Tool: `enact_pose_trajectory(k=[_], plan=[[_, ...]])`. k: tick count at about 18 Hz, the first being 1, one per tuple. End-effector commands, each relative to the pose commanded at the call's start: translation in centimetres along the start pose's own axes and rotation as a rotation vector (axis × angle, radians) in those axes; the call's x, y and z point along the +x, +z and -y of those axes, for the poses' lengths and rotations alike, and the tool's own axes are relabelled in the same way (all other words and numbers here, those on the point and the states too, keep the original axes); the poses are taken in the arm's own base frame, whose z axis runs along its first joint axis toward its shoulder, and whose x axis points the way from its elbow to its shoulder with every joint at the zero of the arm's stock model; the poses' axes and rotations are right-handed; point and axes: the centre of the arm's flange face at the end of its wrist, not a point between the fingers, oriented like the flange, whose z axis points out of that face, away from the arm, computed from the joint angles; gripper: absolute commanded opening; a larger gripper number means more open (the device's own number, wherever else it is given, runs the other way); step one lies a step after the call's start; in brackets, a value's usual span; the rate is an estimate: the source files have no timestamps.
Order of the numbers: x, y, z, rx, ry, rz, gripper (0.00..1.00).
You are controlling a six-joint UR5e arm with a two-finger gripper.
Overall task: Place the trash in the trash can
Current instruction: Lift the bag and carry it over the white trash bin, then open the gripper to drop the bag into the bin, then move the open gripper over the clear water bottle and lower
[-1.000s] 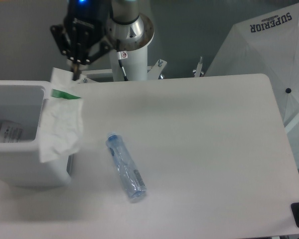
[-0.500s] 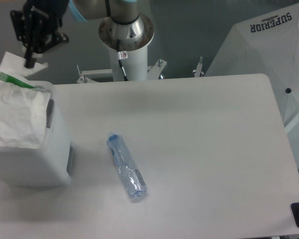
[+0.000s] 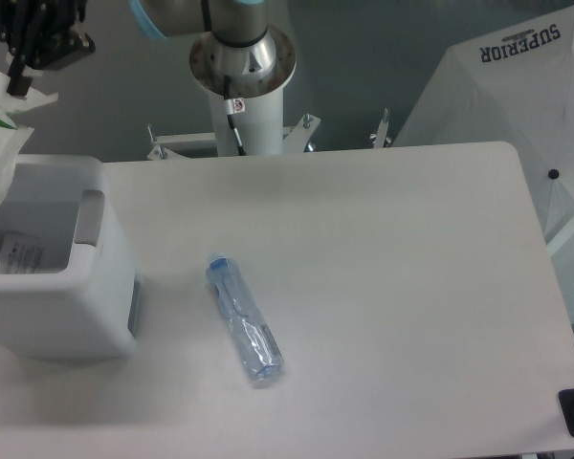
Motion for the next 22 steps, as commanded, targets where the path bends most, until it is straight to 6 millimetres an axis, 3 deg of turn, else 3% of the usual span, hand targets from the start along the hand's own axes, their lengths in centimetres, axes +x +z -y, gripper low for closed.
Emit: enact_pose_trajectory(k=[4, 5, 7, 8, 9, 10, 11, 14, 16, 22], plan=[[-1.1, 2.2, -0.9, -0.031, -0.001, -0.019, 0.0], [-1.4, 2.6, -0.9, -0.035, 0.0, -0.022, 0.07], [-2.0, 3.2, -0.8, -0.041, -0.006, -0.028, 0.48], [-2.2, 3.3, -0.8, -0.043, -0.008, -0.027, 0.6], [-2.4, 3.5, -0.8, -0.045, -0.01, -0.029, 0.8], [-2.5, 3.7, -0.7, -0.047, -0.013, -0.029, 0.95], [-2.6, 3.7, -0.8, -0.05, -0.014, -0.029, 1.0], [-2.7, 3.7, -0.7, -0.044, -0.013, -0.022, 1.0], [-3.9, 4.0, -1.0, -0.048, -0.035, -0.013, 1.0], [-13.8, 5.2, -5.3, -0.103, -0.246, 0.055, 1.0]])
